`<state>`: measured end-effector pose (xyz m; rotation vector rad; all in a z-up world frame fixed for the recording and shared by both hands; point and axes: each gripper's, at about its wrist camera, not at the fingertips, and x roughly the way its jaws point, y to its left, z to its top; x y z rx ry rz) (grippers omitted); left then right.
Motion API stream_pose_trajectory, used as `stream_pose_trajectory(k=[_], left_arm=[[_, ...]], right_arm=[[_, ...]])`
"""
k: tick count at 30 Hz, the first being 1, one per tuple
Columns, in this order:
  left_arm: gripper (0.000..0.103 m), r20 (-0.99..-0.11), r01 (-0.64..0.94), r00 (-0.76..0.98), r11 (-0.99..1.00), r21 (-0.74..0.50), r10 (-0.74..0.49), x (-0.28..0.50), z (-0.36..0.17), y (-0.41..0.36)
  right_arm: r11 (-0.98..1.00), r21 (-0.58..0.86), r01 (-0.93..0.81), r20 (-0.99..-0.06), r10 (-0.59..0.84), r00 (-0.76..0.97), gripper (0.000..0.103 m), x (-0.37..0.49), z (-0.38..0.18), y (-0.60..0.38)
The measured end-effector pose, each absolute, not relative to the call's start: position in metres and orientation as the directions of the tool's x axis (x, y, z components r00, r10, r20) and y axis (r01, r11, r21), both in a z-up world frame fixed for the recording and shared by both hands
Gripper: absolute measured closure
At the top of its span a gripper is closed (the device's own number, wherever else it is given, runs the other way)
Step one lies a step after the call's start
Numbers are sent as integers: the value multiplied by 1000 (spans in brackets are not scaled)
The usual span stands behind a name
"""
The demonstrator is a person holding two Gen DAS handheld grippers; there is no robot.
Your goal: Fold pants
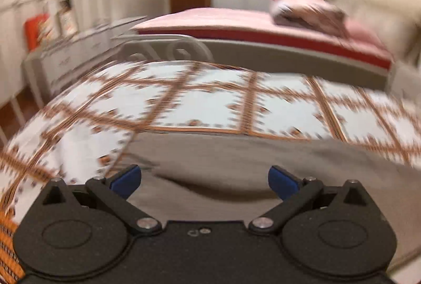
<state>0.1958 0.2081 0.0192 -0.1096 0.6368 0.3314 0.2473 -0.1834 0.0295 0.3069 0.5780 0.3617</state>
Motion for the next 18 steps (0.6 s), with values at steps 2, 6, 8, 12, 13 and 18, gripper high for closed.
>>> stream_pose_trajectory(k=[2, 6, 8, 12, 13, 18], left_arm=[[6, -613, -367, 744, 929, -44, 265, 190, 18, 227], [6, -622, -366, 746, 927, -84, 238, 184, 19, 246], [6, -609, -368, 760, 923, -116, 227, 178, 21, 253], [6, -612, -374, 769, 906, -198, 183, 175, 17, 270], [6, -613, -377, 771, 900, -219, 174, 176, 16, 273], [6, -603, -381, 785, 878, -290, 142, 177, 16, 278]], right_arm=[[892, 306, -333, -493, 448, 745, 87, 242, 21, -115], [805, 99, -585, -661, 493, 566, 78, 209, -40, 9], [788, 18, -615, -607, 497, 620, 69, 180, -48, 21], [797, 126, -590, -543, 553, 632, 69, 174, -40, -2], [804, 82, -589, -544, 531, 650, 69, 176, -38, 1], [747, 25, -665, -581, 552, 598, 69, 177, -36, 11]])
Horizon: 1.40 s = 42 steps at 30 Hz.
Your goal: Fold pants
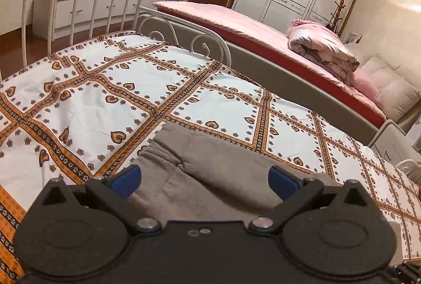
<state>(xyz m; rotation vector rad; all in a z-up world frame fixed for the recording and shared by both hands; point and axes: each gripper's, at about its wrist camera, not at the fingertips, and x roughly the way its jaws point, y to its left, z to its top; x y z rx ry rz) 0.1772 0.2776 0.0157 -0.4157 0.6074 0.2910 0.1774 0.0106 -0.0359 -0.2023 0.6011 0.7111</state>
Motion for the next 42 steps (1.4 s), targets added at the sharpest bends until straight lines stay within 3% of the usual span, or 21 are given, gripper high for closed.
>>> stream_pose_trajectory(k=[5, 7, 9, 12, 15, 16, 18, 20, 24, 27, 29, 32, 35, 42], left_arm=[[6, -622, -391, 768, 881, -268, 152, 176, 12, 279], [6, -634, -409, 757, 873, -267, 161, 174, 10, 284], [6, -643, -433, 746, 859, -272, 172, 170, 7, 292], [6, -644, -453, 745, 840, -297, 175, 166, 6, 301], [6, -647, -469, 742, 826, -313, 176, 164, 5, 307], [6, -650, -474, 739, 822, -315, 177, 163, 4, 309], [6, -655, -488, 733, 811, -321, 182, 161, 3, 311], [6, -655, -497, 733, 801, -333, 183, 157, 3, 314], [6, -669, -505, 720, 799, -327, 181, 157, -2, 318], [6, -688, -510, 709, 786, -349, 154, 155, -9, 322], [6, -707, -521, 695, 770, -369, 132, 154, -16, 327], [6, -709, -537, 701, 707, -460, 71, 146, -30, 341], [11, -681, -539, 732, 612, -579, 1, 139, -46, 358], [20, -597, -475, 794, 491, -730, -119, 140, -82, 373]], right_arm=[[719, -136, -681, -655, 451, 607, 68, 177, -61, 35], [721, -116, -683, -656, 460, 598, 69, 177, -65, 32], [746, -50, -664, -648, 482, 590, 84, 183, -61, 23], [762, -18, -647, -579, 520, 628, 85, 178, -42, 12], [731, -18, -682, -581, 548, 602, 85, 172, -41, 17], [729, -28, -684, -605, 533, 592, 84, 173, -48, 21], [688, -77, -722, -657, 510, 556, 62, 170, -65, 33], [646, -112, -755, -601, 560, 569, 62, 157, -55, 30], [725, 6, -689, -489, 603, 630, 62, 171, -29, 9], [837, 54, -544, -535, 484, 692, 62, 212, -36, 1], [868, 103, -486, -717, 403, 568, 61, 254, -67, 3], [832, 168, -529, -669, 490, 558, 57, 257, -45, -15], [813, 181, -553, -618, 532, 579, 40, 248, -26, -36], [810, 207, -549, -600, 548, 583, 39, 228, -23, -90]])
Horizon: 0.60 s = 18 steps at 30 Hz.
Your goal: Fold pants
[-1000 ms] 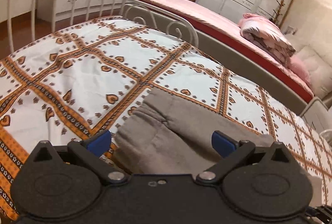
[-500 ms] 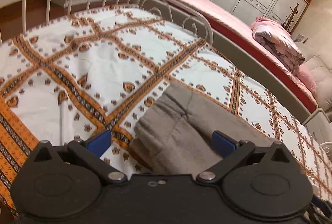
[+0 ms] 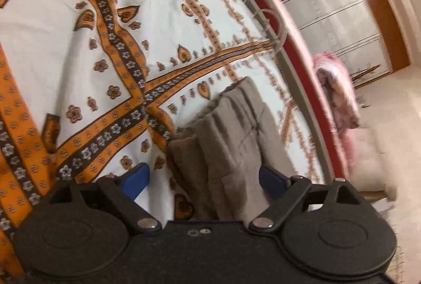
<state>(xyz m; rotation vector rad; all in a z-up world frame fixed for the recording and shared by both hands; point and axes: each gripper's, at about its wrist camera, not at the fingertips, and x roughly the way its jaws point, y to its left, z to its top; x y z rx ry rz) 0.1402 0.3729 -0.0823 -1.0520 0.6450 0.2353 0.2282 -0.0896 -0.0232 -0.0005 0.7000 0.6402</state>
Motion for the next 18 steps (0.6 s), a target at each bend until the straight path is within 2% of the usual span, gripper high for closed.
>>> stream_pose_trajectory(k=[3, 7, 14, 18], left_arm=[[25, -539, -416, 828, 474, -776, -155, 145, -89, 375], [25, -496, -349, 844, 495, -795, -202, 156, -98, 378], [25, -418, -190, 863, 586, -788, -283, 171, -102, 383], [25, -407, -149, 865, 625, -766, -292, 190, -100, 374]], right_arm=[[826, 252, -504, -603, 541, 586, 39, 224, -32, -105], [839, 291, -459, -612, 532, 585, 39, 221, -40, -117], [848, 315, -427, -598, 526, 604, 39, 228, -38, -133], [857, 337, -389, -596, 514, 617, 39, 237, -35, -144]])
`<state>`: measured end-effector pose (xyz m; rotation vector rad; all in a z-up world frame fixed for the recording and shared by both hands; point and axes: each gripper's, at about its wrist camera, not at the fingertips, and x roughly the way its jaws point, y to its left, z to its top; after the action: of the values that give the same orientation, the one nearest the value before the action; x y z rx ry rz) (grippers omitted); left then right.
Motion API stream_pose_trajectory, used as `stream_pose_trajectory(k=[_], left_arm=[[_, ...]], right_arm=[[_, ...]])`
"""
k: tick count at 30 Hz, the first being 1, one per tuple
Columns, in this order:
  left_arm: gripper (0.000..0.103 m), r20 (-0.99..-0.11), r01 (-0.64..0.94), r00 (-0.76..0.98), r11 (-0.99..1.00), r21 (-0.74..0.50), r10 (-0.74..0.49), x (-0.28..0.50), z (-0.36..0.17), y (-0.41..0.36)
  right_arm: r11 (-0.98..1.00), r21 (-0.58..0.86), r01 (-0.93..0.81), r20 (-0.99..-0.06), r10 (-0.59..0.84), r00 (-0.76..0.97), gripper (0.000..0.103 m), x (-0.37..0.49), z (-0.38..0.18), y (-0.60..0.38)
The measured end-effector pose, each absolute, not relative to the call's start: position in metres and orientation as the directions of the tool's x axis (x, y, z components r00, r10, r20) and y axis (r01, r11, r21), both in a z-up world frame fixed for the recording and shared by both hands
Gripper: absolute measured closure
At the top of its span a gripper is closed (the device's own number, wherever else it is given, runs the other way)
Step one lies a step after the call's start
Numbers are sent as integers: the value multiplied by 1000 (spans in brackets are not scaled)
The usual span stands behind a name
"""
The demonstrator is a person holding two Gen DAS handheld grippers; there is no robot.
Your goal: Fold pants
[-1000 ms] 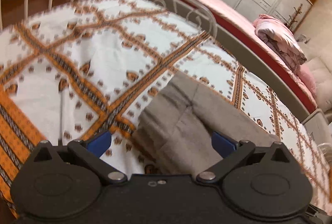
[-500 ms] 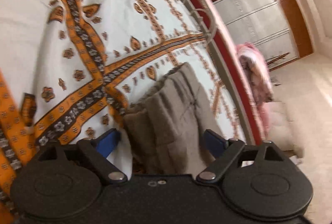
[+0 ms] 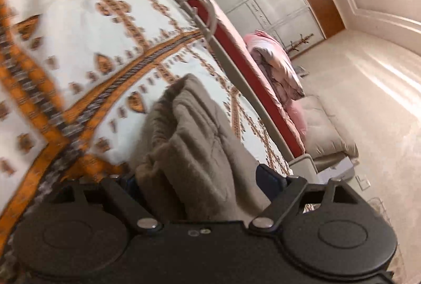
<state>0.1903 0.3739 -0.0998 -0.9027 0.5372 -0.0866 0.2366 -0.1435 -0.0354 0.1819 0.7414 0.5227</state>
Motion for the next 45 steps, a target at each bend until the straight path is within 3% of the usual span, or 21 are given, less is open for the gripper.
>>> stream_pose_trajectory(k=[2, 3, 4, 7, 11, 14, 25, 32, 38, 45], left_arm=[[27, -438, -164, 860, 673, -722, -260, 202, -100, 368], [34, -445, -173, 862, 684, -709, -242, 204, -100, 366], [52, -456, -197, 862, 683, -703, -220, 206, -99, 367], [72, -457, -230, 860, 630, -742, -225, 203, -101, 377], [73, -489, -239, 848, 673, -700, -207, 201, -93, 373], [74, -507, -259, 842, 688, -678, -183, 201, -89, 368], [77, -427, -128, 888, 802, -584, -169, 198, -11, 313], [77, -401, 41, 873, 860, -509, -278, 226, 27, 217], [77, -377, 214, 819, 839, -500, -433, 262, 31, 120], [77, -463, 405, 671, 809, -426, -579, 291, 2, -6]], right_arm=[[862, 344, -371, -603, 506, 616, 39, 242, -34, -148], [864, 345, -368, -608, 504, 614, 39, 245, -32, -151], [864, 347, -366, -610, 504, 612, 39, 248, -31, -155], [876, 338, -345, -625, 483, 613, 39, 259, -26, -173], [931, 217, -294, -703, 358, 615, 39, 281, -37, -204], [932, 168, -322, -804, 319, 502, 37, 288, -69, -204], [930, 279, -238, -639, 365, 677, 34, 261, -14, -259], [902, 395, -172, -609, 398, 686, 32, 264, -11, -280], [897, 412, -161, -608, 402, 685, 32, 260, -12, -287], [904, 413, -106, -628, 368, 685, 32, 255, -19, -312]])
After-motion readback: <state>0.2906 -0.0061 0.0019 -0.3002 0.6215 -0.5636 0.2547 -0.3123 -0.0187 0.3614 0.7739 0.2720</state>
